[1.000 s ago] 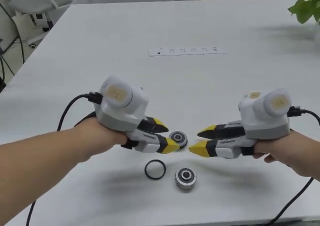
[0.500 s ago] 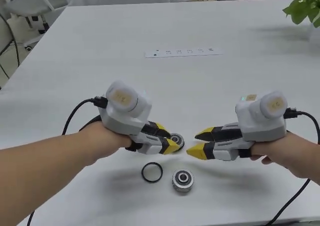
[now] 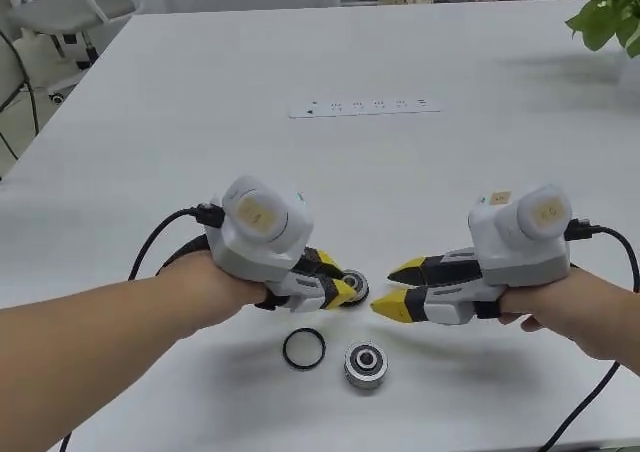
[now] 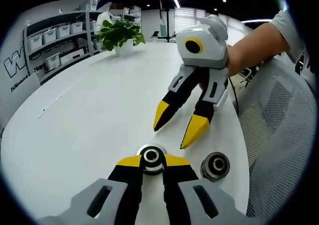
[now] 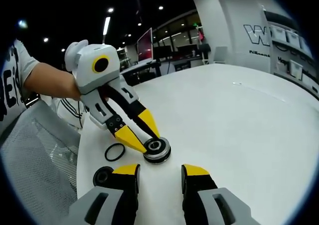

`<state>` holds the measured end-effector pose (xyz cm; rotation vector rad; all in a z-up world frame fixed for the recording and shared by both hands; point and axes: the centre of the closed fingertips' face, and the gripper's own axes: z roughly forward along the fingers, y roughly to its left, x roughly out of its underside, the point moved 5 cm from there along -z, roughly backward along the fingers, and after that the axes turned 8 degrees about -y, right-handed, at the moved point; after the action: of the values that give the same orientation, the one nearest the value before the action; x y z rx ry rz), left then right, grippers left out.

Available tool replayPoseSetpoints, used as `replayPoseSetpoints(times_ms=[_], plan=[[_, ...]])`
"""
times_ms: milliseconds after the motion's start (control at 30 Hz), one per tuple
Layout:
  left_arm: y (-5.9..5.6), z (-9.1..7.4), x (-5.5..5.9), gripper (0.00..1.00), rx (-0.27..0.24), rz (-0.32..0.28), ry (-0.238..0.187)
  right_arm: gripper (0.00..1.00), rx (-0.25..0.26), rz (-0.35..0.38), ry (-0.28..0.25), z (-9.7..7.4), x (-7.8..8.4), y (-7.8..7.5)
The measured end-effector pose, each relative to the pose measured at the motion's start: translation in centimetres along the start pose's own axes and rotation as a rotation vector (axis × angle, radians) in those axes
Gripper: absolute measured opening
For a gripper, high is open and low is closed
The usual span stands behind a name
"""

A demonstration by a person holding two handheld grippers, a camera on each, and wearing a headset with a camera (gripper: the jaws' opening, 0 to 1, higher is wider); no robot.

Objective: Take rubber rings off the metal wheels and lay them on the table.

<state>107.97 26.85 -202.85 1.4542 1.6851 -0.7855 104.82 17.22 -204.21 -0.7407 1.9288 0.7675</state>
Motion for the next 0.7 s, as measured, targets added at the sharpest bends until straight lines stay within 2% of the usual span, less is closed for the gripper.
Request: replayPoseSetpoints(times_ms=[700], plan=[[0.19, 0.17, 0.04, 0.08, -0.025, -0.018, -0.020, 0.31, -0.018, -0.018, 0.008, 0.95, -0.21, 0.35]])
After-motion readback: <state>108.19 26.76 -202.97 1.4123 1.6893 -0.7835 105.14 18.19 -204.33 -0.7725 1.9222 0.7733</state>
